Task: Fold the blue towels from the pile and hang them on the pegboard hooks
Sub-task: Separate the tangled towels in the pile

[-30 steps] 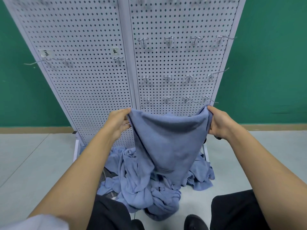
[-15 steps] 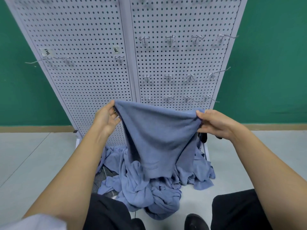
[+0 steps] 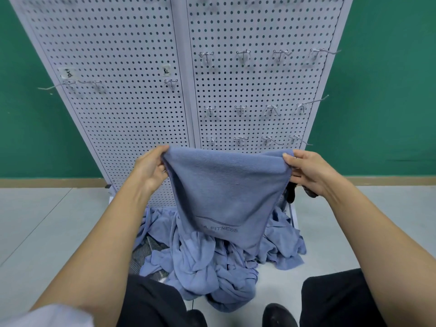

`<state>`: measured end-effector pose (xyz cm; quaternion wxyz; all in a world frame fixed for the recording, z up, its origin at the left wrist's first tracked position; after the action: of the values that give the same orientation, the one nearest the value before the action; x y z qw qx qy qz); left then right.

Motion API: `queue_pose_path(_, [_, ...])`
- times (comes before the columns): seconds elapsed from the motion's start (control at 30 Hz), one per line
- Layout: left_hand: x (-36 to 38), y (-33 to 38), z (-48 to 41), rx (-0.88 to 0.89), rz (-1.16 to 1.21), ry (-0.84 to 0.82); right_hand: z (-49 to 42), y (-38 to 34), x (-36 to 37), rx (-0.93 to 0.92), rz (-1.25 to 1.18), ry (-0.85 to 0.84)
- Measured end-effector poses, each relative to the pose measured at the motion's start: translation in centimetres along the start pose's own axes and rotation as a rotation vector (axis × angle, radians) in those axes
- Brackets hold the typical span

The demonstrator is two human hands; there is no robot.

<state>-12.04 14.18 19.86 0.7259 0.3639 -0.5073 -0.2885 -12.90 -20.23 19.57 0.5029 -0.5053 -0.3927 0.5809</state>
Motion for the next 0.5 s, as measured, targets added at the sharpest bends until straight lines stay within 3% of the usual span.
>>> queue_pose_path(0.13, [0.1, 0.0, 0.3, 0.016, -0.096, -0.065, -0.5, 0.0, -0.7, -0.018, -0.025, 0.275])
queue_pose_path(0.2, [0.2, 0.0, 0.6, 0.042, -0.130, -0.083, -0.6, 0.2, -1.1, -0.015, -0.016, 0.333])
queue_pose_path(0.4, [0.4, 0.3, 1.1, 0.134, -0.368, -0.113, -0.7, 0.1, -1.0, -0.107, 0.056, 0.169])
queue_pose_path(0.5, [0.4, 0.3, 1.0, 0.160, -0.518, -0.154, -0.7, 0.0, -0.7, -0.167, 0.213, 0.083])
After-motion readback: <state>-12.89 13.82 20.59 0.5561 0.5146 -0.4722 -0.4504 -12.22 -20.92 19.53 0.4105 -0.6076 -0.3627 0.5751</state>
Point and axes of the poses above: each hand's wrist, its own z-axis away from the middle knuckle, its own x-axis out of the palm, y = z × x, the point moved 2 cm from there along -z, towards the middle knuckle, and after that the axes turned 13 degrees about z, right-handed, at the moved point
